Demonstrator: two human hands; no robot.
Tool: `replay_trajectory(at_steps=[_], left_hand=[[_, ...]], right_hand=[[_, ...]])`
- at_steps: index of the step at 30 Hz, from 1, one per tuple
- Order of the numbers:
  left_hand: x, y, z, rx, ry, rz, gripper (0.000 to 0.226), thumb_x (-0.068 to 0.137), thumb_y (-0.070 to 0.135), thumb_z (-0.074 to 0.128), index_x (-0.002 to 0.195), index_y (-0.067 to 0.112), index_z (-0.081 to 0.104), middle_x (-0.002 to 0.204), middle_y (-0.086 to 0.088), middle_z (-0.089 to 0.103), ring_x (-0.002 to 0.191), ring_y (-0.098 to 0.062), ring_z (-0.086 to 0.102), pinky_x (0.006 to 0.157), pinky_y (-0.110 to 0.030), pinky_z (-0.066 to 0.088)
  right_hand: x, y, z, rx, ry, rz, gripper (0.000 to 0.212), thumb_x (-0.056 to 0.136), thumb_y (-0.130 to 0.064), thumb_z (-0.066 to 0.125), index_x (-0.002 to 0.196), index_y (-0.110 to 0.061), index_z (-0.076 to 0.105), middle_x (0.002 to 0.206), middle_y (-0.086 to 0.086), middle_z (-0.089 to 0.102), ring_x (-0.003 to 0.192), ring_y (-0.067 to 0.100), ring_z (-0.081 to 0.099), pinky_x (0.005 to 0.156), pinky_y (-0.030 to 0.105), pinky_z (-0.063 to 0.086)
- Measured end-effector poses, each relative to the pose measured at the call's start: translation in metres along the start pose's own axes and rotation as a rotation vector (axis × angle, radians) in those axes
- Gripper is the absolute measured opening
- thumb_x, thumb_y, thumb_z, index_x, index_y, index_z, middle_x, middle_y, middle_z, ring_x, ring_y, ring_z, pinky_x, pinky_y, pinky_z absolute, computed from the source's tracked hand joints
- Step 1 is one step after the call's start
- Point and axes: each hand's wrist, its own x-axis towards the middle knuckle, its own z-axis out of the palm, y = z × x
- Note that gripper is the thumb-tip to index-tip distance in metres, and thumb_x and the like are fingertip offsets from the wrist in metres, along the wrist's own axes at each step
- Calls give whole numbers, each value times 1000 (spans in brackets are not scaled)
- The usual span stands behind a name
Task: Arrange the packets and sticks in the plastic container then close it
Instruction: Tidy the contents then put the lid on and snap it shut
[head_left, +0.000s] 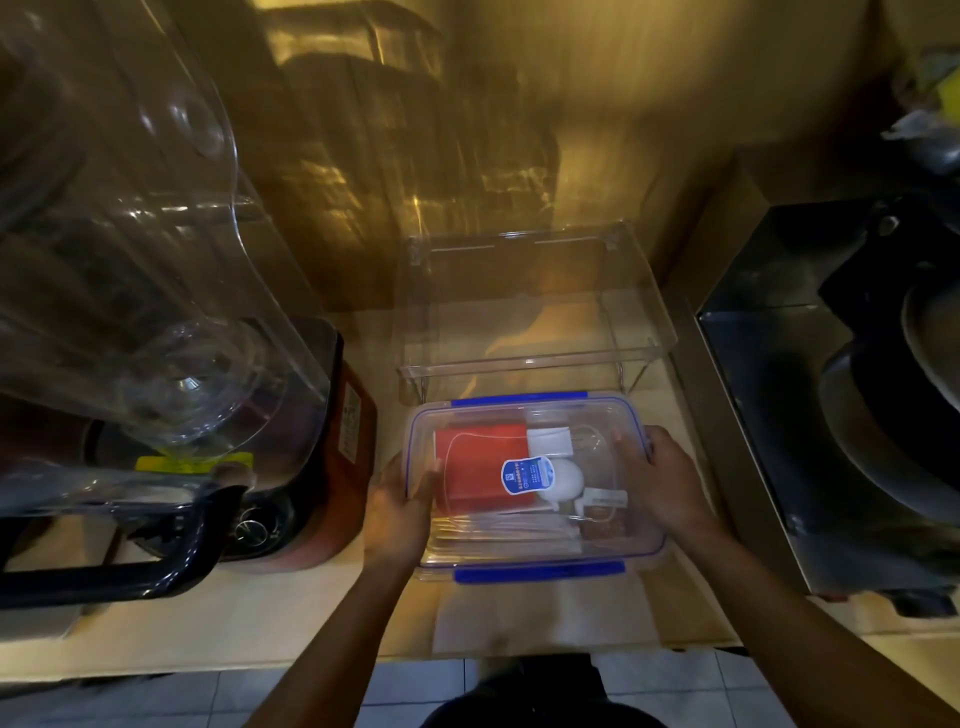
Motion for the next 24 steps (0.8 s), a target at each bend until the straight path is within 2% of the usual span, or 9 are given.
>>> replay_trajectory(at_steps=[2, 4, 8, 11, 14, 16, 19, 20, 24], left_hand=[[-1, 3, -4, 21, 9, 10, 20, 87, 45, 57, 100, 30, 63, 84, 17, 67, 76, 7, 63, 62, -16, 48], [-2, 5, -10, 11, 21, -15, 16, 87, 42, 59, 103, 37, 61, 82, 24, 62, 77, 8, 59, 63, -16, 43], [-6, 21, -27, -57, 18, -48, 10, 87, 34, 62, 95, 40, 62, 85, 14, 69, 83, -5, 67, 74, -33, 54], [-11, 43, -42, -95, -10, -81, 23, 86, 31, 63, 108, 24, 65, 88, 6, 69, 83, -12, 68, 79, -41, 57], [-20, 71, -58, -178, -37, -98, 9, 86, 27, 63, 95, 25, 65, 91, -7, 69, 85, -24, 69, 81, -48, 57], [-27, 91, -70, -237, -44, -86, 5, 87, 27, 61, 90, 28, 65, 88, -8, 72, 80, -25, 72, 73, -45, 59], [-32, 123, -87, -381, -43, -76, 8, 89, 23, 59, 91, 26, 66, 80, -6, 75, 68, -21, 73, 49, -31, 58], [-27, 133, -92, -396, -21, -51, 8, 88, 21, 61, 91, 23, 67, 80, -8, 75, 65, -22, 73, 48, -29, 56], [13, 178, -100, -397, 142, 78, 16, 71, 23, 71, 85, 16, 69, 84, -14, 73, 72, -27, 70, 66, -38, 57]], right_hand=[[-2, -1, -3, 14, 9, 3, 29, 90, -47, 51, 97, -19, 56, 89, 5, 65, 79, 19, 63, 69, 38, 55], [-5, -1, -7, 42, 17, 13, 29, 91, -43, 52, 101, -17, 58, 87, 4, 65, 77, 19, 63, 67, 35, 54], [-14, -14, -25, 110, -51, 47, 24, 93, -35, 52, 107, -16, 57, 88, 4, 65, 80, 20, 65, 67, 36, 56], [-21, -30, -45, 119, -109, 52, 23, 92, -31, 53, 109, -16, 58, 91, 7, 67, 81, 23, 67, 69, 38, 57], [-32, -49, -69, 149, -141, 24, 20, 91, -30, 55, 106, -18, 60, 87, 5, 69, 76, 20, 69, 61, 33, 55], [-37, -65, -86, 166, -142, -44, 17, 90, -31, 56, 103, -22, 62, 85, 2, 70, 70, 15, 70, 58, 29, 53], [-37, -90, -110, 224, -148, -149, 13, 89, -34, 56, 97, -28, 63, 82, 3, 73, 70, 13, 73, 59, 32, 57], [-34, -100, -116, 254, -157, -171, 13, 88, -34, 57, 96, -28, 65, 82, 1, 74, 70, 13, 73, 56, 29, 57], [-4, -138, -128, 402, -149, -197, 15, 87, -27, 62, 98, -18, 68, 75, 0, 76, 66, 13, 73, 48, 20, 55]])
